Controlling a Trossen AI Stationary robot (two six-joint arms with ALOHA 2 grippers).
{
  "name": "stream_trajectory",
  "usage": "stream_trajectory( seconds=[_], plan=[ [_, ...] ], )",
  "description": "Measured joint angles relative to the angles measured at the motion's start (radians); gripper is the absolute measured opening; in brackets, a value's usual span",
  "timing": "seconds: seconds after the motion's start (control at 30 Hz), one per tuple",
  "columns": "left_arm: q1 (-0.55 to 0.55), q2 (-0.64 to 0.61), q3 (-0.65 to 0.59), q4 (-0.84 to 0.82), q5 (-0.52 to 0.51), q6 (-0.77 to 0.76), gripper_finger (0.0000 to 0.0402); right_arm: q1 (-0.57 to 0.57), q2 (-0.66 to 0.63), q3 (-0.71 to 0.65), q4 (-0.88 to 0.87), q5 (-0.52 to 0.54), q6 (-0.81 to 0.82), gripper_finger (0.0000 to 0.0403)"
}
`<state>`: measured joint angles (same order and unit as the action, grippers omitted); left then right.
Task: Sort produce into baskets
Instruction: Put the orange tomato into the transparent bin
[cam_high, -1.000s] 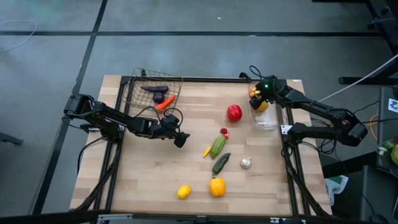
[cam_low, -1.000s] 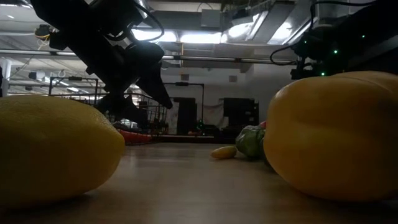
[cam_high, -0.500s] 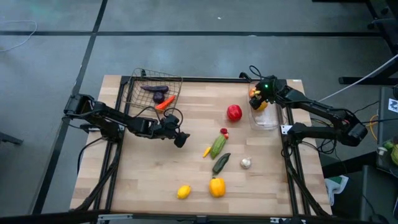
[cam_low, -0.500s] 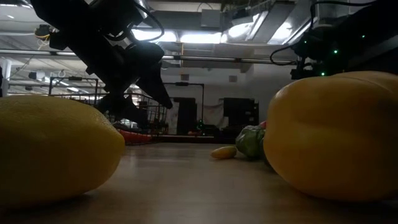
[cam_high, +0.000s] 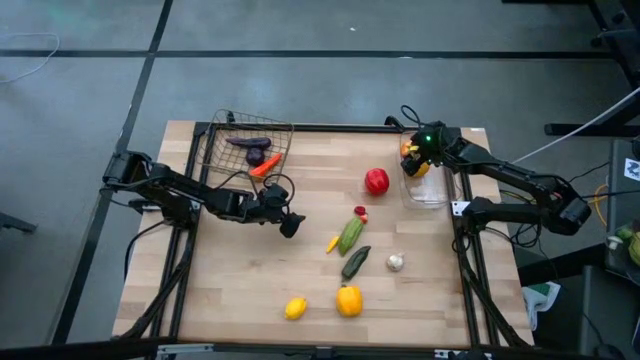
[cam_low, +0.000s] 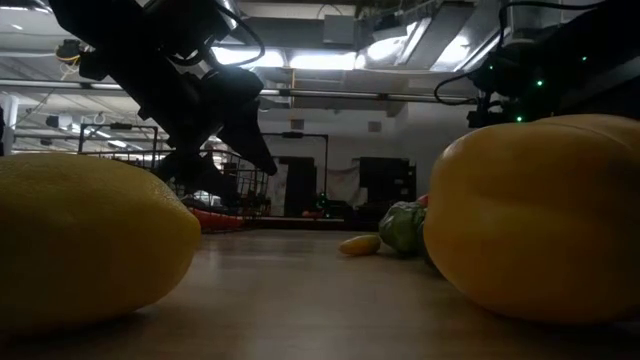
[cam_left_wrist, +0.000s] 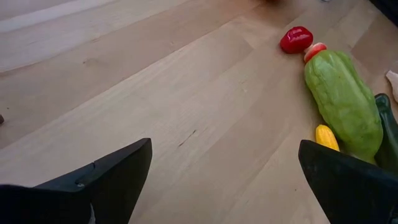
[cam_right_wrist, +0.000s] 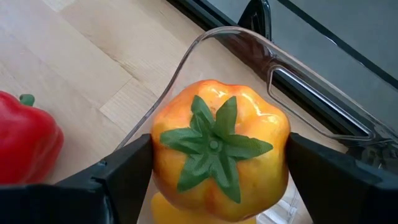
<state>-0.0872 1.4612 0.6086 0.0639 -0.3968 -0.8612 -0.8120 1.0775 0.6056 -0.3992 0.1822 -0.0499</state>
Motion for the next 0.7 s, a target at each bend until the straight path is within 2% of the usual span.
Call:
stream_trajectory(
  seconds=[0.53,0.7],
  plan=[
    [0.000,0.000,0.000,0.000,0.000,-0.001,0.0400,0.000,0.000,0.000,-0.014,-0.018,0.000,0.0338],
    [0.000,0.000,0.000,0.000,0.000,-0.001,0.0400,0.000,0.001,0.000,-0.015,-0.031,-0.001,0.0367]
  ],
)
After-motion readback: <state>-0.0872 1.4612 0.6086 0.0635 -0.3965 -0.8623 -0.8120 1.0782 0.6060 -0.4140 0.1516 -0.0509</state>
